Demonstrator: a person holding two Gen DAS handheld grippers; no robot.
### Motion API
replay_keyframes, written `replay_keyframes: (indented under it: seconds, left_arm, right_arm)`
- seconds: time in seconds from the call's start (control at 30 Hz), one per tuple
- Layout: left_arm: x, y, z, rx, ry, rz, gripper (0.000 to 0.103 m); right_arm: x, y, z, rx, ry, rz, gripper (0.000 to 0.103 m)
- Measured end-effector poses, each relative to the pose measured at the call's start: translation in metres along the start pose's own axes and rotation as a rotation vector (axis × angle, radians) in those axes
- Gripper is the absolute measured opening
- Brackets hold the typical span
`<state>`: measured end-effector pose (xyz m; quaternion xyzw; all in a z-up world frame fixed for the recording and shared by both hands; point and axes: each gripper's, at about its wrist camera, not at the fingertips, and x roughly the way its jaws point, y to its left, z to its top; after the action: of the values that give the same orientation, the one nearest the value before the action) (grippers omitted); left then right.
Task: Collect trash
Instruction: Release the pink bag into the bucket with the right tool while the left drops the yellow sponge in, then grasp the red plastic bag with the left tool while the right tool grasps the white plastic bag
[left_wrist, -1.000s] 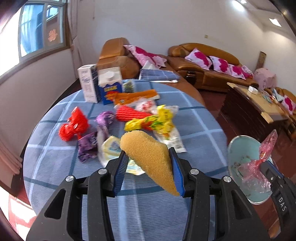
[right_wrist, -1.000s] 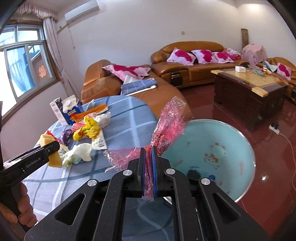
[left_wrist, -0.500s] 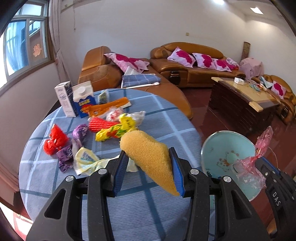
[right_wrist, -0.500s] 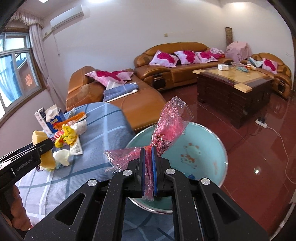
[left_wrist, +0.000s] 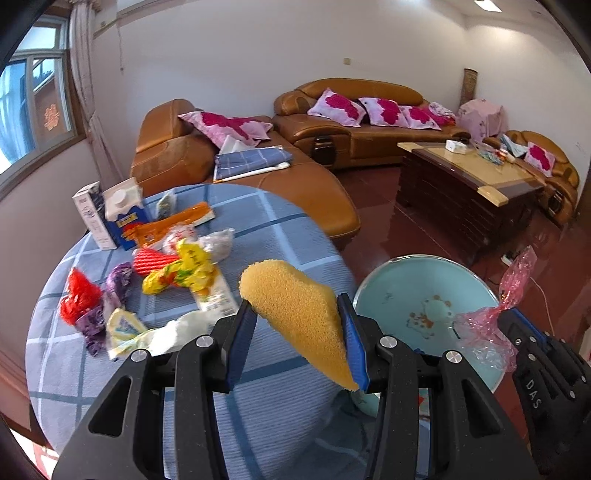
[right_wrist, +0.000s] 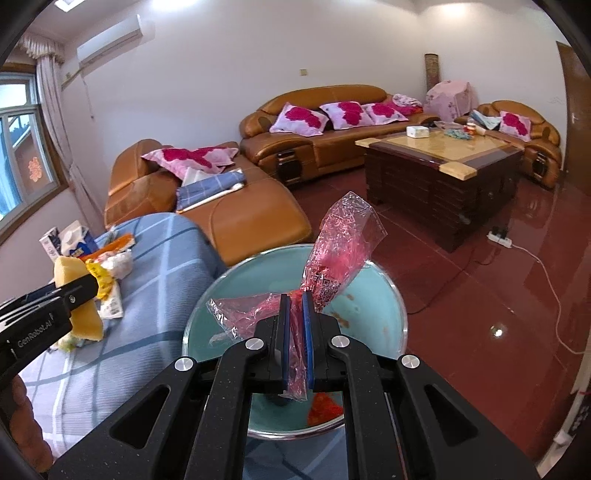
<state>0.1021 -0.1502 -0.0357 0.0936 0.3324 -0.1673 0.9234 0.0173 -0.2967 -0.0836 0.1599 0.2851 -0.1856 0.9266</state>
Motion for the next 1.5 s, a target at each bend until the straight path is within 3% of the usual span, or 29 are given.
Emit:
replay_keyframes:
  seconds: [0.4, 0.8, 0.9, 1.07, 1.23, 1.33, 1.4, 1.5]
  left_arm:
    - [0.034, -0.05, 0.0, 0.084, 0.053, -0.055, 0.045]
    - [0.065, -0.066, -0.004, 0.097, 0.118, -0.092, 0.046]
    - [0.07, -0.067, -0.004, 0.1, 0.128, -0.091, 0.048]
    - [0.069, -0.071, -0.003, 0.104, 0.127, -0.092, 0.055]
    - [0.058, -0.065, 0.002, 0.087, 0.09, -0.071, 0.072]
    - [0.046, -0.053, 0.006, 0.057, 0.056, -0.038, 0.08]
    - [0.039, -0.044, 0.006, 0.049, 0.038, -0.023, 0.084]
    - [0.03, -0.03, 0.006, 0.029, 0.025, -0.005, 0.086]
  right_arm:
    - [0.034, -0.023, -0.009, 0.007, 0.077, -0.061, 0.007]
    - [0.06, -0.021, -0.023, -0.016, 0.185, -0.054, 0.01]
    - [0.059, -0.022, -0.022, -0.009, 0.18, -0.053, 0.025]
    - [0.049, -0.026, -0.017, 0.01, 0.127, -0.063, 0.032]
    - [0.038, -0.035, -0.011, 0.06, 0.064, -0.089, 0.043]
    - [0.03, -0.038, -0.008, 0.083, 0.03, -0.077, 0.058]
    - [0.027, -0.036, -0.006, 0.076, 0.013, -0.07, 0.076]
    - [0.018, -0.026, -0.008, 0.039, -0.05, -0.13, 0.089]
